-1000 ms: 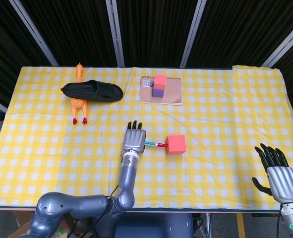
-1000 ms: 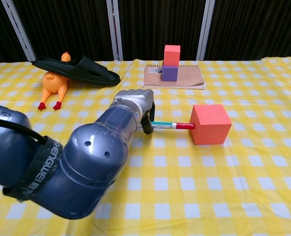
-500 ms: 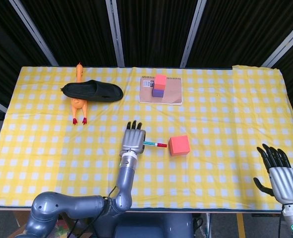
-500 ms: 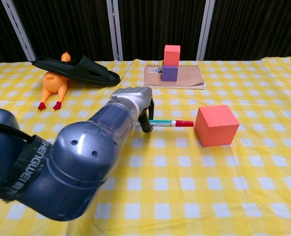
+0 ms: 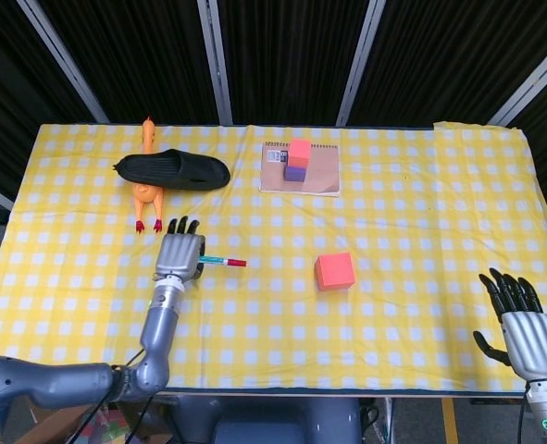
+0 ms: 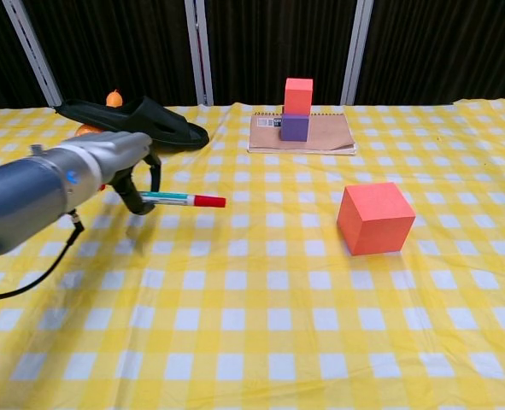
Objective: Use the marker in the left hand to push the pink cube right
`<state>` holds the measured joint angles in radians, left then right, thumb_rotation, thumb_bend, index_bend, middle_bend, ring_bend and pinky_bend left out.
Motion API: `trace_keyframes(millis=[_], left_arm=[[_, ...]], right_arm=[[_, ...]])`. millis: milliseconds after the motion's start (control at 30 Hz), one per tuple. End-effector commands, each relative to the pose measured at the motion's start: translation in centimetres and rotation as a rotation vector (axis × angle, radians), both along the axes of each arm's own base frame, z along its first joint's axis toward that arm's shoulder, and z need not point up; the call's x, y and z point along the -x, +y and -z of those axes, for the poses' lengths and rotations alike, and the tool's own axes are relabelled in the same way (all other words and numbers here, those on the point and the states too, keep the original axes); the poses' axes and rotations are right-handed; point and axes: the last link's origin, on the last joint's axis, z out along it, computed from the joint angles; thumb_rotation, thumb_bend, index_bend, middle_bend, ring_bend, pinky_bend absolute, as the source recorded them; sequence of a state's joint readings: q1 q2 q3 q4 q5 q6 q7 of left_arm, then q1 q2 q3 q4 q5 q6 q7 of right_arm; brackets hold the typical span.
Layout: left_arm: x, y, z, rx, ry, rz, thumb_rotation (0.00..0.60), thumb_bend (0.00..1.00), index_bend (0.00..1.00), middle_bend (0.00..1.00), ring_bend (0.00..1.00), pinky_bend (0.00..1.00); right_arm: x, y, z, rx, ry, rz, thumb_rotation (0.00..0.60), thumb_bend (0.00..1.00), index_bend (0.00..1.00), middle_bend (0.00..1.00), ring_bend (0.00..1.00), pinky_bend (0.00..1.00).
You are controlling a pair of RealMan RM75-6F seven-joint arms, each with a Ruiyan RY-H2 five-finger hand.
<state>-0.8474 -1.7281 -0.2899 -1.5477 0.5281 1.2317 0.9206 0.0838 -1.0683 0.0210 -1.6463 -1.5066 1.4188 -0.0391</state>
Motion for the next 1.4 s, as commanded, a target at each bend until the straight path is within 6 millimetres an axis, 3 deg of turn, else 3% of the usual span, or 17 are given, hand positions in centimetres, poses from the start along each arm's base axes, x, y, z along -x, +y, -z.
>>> trace_keyframes(millis=[33,367,600,800,1000,1233,1400], left_arm=[[3.5,-1.4,-2.3,0.003,0.011,-0.031,0.6,0.45,0.55,0.11,0.0,0.06],[8.1,-2.6,-4.9,-0.009,0.017,-0.097,0.6,0.41,0.52,0.09,0.0,0.06],[9.5,-2.5,-5.5,-0.014,-0.007,-0.107,0.6,0.25,0.37,0.05,0.0,0.05],[10.0,-3.3,-6.7,-0.034,-0.068,-0.098,0.6,0.21,0.21,0.03,0.0,0.05],[10.9,-5.8,-10.0,-0.124,-0.171,-0.031,0.6,0.21,0.04,0.0,0.0,0.02],[14.6,-10.2,-15.1,-0.265,-0.098,0.156,0.6,0.19,0.0,0.0,0.0,0.01],[16.9,-13.0,-17.0,-0.312,-0.071,0.149,0.6,0.13,0.0,0.0,0.0,0.0]], right_arm=[[0.0,0.0,0.1,-0.001,0.001,0.0,0.6,0.35,0.0,0.0,0.0,0.0],[-0.1,-0.1,0.3,-0.003,0.005,0.0,0.6,0.35,0.0,0.0,0.0,0.0],[-0.1,-0.2,0.4,-0.008,0.008,0.004,0.6,0.35,0.0,0.0,0.0,0.0],[-0.1,-0.2,0.3,-0.01,0.007,0.004,0.6,0.35,0.0,0.0,0.0,0.0],[-0.1,-0.2,0.3,-0.009,0.016,-0.006,0.6,0.35,0.0,0.0,0.0,0.0],[-0.2,-0.3,0.4,0.005,0.053,-0.024,0.6,0.35,0.0,0.0,0.0,0.0],[-0.3,-0.3,0.6,0.015,0.066,-0.034,0.6,0.35,0.0,0.0,0.0,0.0]])
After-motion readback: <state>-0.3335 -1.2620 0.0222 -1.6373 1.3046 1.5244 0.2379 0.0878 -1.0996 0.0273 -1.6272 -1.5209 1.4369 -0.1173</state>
